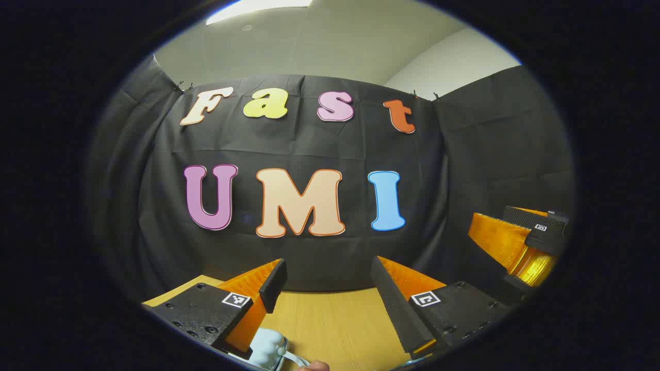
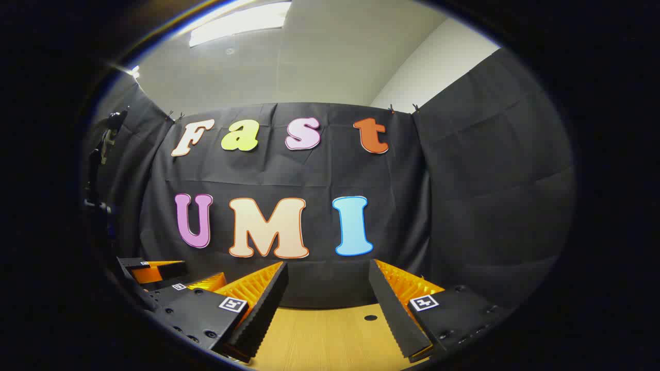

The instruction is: First open the suitcase, pack the skin care products into it, and then close the suitcase.

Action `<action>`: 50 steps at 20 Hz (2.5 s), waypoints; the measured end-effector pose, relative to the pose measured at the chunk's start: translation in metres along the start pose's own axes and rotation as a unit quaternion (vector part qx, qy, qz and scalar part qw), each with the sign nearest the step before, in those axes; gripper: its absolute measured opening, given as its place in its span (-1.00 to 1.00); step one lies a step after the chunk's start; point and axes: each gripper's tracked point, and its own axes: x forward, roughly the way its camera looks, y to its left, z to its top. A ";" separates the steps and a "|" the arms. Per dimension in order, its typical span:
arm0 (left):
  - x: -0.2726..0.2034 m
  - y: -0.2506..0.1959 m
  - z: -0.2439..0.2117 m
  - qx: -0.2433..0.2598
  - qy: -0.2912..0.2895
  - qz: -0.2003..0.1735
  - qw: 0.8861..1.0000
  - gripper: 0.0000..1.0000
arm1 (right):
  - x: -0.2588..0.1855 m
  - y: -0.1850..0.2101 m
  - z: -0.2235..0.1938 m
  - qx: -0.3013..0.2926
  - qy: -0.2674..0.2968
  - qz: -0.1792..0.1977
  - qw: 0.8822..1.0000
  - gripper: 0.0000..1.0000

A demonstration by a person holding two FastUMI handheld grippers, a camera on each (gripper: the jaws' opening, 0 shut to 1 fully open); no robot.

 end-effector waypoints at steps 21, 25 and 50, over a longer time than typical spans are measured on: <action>-0.044 0.086 -0.169 0.029 0.221 0.063 0.973 0.95 | 0.011 0.021 -0.041 0.004 0.044 0.077 0.996 0.96; -0.065 0.067 -0.237 0.019 0.321 0.041 0.946 0.93 | 0.009 -0.002 -0.050 -0.004 0.065 0.064 0.996 0.96; -0.097 0.038 -0.339 -0.112 0.536 0.026 0.836 -0.79 | 0.004 -0.028 -0.083 -0.027 0.108 0.053 0.992 0.97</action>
